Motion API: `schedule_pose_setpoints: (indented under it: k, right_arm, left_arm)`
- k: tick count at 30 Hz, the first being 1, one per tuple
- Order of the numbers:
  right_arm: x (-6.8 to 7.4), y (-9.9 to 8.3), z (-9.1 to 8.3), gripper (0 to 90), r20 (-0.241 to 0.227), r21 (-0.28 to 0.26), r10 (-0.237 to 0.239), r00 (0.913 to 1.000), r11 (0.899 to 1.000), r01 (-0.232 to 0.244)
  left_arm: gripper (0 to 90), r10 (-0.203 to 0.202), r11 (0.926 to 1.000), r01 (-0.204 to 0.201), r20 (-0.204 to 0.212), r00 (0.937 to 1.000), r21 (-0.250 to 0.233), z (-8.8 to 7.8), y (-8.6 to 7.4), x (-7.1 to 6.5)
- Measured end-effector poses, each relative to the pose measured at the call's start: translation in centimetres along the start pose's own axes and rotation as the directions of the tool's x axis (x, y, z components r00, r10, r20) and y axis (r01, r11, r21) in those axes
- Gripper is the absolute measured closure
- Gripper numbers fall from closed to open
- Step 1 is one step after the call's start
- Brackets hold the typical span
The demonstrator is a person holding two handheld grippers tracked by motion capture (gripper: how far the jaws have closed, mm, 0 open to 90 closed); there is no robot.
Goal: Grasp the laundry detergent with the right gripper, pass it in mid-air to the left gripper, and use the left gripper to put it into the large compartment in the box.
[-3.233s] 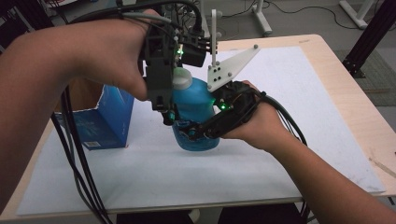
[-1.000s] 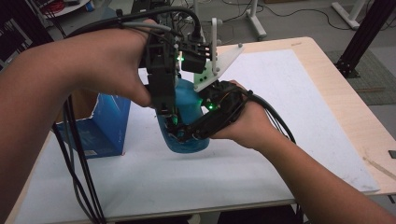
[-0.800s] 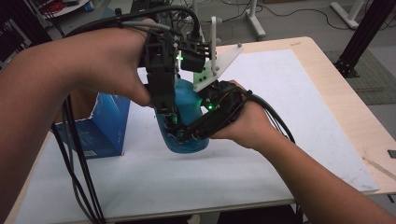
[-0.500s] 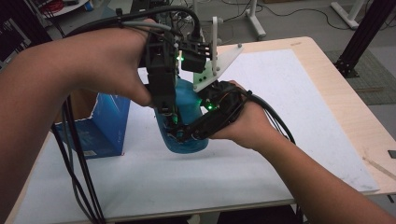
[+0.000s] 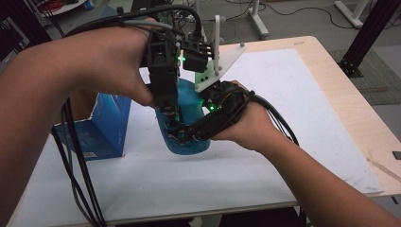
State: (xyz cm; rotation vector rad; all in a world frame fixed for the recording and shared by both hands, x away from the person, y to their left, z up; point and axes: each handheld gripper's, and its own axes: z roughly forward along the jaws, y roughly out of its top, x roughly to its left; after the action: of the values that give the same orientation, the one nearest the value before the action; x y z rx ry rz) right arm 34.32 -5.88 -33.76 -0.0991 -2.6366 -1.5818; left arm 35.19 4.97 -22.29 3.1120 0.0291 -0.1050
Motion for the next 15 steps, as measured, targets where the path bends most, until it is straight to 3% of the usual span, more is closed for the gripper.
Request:
schedule_pose_setpoints:
  k: [15]
  right_arm:
    - [0.03, 0.05, 0.03, 45.5, -0.029, -0.015, -0.004, 0.9996, 1.000, 0.004]
  left_arm:
    - [39.7, -0.030, 0.9995, 0.030, 0.021, 0.9993, 0.006, -0.23, -0.04, -0.17]
